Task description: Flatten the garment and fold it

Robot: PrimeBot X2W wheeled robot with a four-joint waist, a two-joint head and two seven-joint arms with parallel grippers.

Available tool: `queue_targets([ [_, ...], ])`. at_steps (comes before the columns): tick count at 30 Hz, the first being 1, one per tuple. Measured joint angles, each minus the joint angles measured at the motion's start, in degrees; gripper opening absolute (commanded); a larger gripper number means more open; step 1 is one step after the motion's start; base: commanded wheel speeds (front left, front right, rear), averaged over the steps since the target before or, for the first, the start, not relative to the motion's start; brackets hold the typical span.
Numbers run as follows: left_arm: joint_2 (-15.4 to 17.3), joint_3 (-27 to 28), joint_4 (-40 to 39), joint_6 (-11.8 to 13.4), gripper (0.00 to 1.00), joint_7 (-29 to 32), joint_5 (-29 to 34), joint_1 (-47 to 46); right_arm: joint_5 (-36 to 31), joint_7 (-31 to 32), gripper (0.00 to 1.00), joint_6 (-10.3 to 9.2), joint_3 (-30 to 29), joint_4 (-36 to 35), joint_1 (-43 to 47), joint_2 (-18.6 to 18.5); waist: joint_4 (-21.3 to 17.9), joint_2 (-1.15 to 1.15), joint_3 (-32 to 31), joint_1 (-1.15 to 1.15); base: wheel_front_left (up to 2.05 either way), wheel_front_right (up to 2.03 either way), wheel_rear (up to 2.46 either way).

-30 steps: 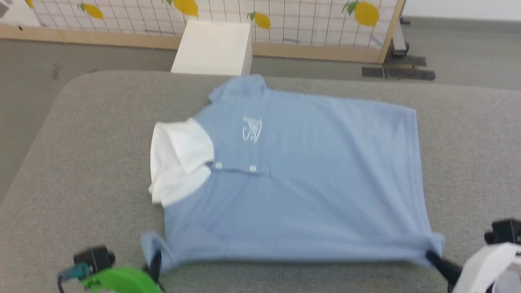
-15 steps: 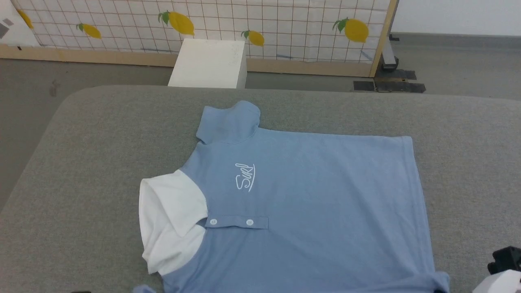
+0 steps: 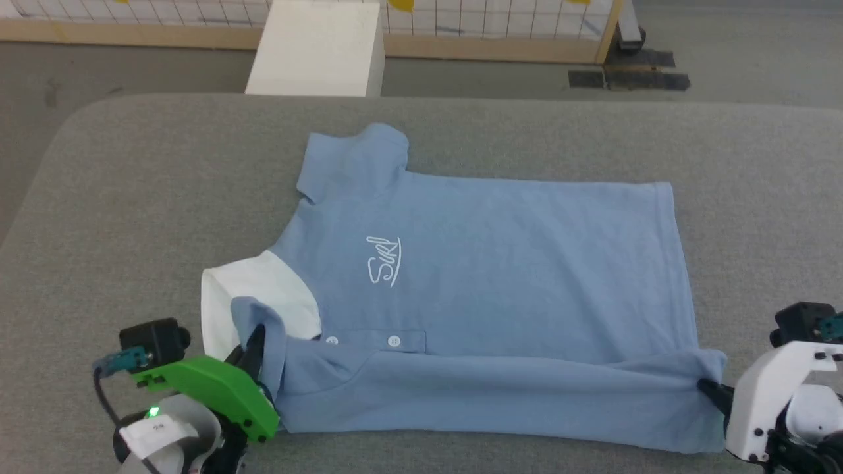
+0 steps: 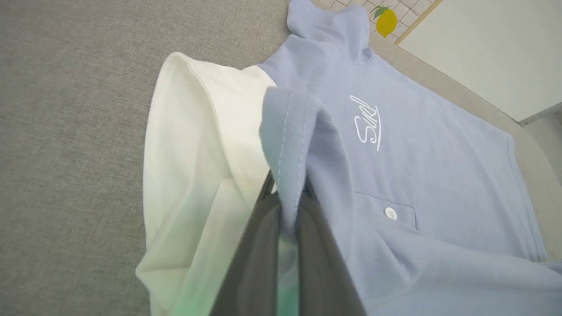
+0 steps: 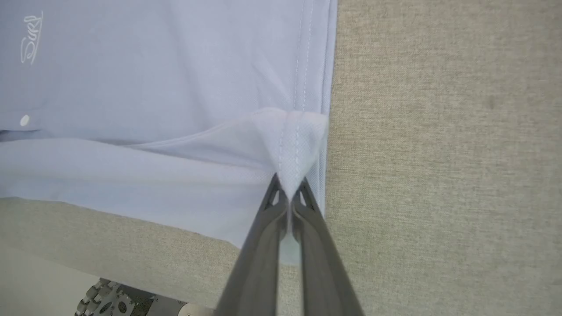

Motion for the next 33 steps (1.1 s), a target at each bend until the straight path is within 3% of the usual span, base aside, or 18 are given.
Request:
queue_targets([
  [10, -2.3, -1.0, 12.6, -4.0, 0.00, -4.0, 0.2, -4.7, -3.6, 2.0, 0.00, 0.00, 1.5, 5.1, -2.1, 0.9, -0.8, 0.00, 4.2, 0.00, 0.00, 0.00, 0.00],
  [11, -2.7, -0.8, 13.4, -4.3, 0.00, -4.2, -0.2, -5.0, -3.4, 1.7, 0.16, 0.00, 1.5, 5.2, -2.3, 0.9, -0.8, 0.00, 4.3, 0.00, 0.00, 0.00, 0.00],
  [12, -2.9, -0.8, 14.0, -4.6, 0.31, -4.8, -0.2, -5.2, -3.1, 1.3, 0.49, 0.00, 1.6, 5.3, -2.4, 0.9, -0.7, 0.00, 4.4, 0.00, 0.00, 0.00, 0.00],
  [13, -3.1, -0.7, 14.6, -5.0, 0.73, -5.2, -0.3, -5.7, -2.5, 0.7, 1.00, 0.00, 1.6, 5.4, -2.4, 0.9, -0.5, 0.00, 4.3, 0.00, 0.00, 0.00, 0.00],
  [14, -3.2, -0.6, 14.9, -5.2, 1.00, -5.5, -0.3, -6.1, -2.0, 0.0, 1.00, 0.00, 1.4, 5.4, -2.5, 1.0, -0.4, 0.00, 4.2, 0.00, 0.00, 0.00, 0.00],
  [19, -2.7, 0.4, 14.5, -5.5, 1.00, -7.6, -0.2, -7.7, 0.6, -3.2, 1.00, 0.00, 0.1, 3.9, -2.9, 1.7, 0.2, 0.00, 3.1, 0.00, 0.00, 0.00, 0.00],
  [22, -1.0, 0.6, 12.4, -4.1, 1.00, -7.5, 1.0, -7.7, 1.5, -4.7, 1.00, 0.00, -1.5, 2.3, -3.1, 1.9, 0.5, 0.00, 2.2, 0.00, 0.00, 0.00, 0.00],
  [28, 4.3, -2.1, 2.0, 5.2, 1.00, 2.2, 6.1, -1.3, 1.6, -5.2, 1.00, 0.00, -3.7, -1.2, -1.7, 2.4, 0.9, 0.00, -0.4, 0.00, 0.00, 0.00, 0.00],
  [33, 6.1, -6.6, -8.4, 10.1, 1.00, 13.3, 7.7, 4.6, 0.3, -4.2, 1.00, 0.00, -5.5, -2.4, 0.5, 3.0, 1.2, 0.00, -1.3, 0.00, 0.00, 0.00, 0.00],
])
